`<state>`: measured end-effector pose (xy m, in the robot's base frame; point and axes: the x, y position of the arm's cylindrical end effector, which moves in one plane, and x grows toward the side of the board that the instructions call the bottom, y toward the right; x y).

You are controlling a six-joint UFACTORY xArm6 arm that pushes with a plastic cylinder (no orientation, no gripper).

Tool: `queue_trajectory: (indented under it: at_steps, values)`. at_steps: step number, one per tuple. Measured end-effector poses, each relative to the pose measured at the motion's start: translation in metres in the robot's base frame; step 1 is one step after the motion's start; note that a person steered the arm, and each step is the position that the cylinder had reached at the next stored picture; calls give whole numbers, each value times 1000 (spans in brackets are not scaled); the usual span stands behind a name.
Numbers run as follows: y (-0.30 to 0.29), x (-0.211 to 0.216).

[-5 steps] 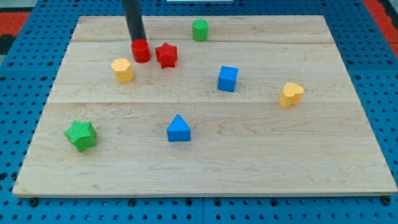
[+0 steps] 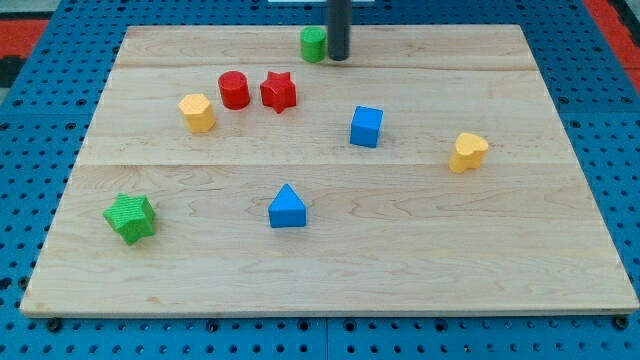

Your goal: Slide the green circle towards the top left

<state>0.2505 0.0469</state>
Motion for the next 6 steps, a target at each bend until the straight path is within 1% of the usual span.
queue_trajectory:
  at_steps: [1, 3, 4, 6]
  values:
    - [-4, -24]
    - [-145, 2]
    - [-163, 2]
    - [-159, -6]
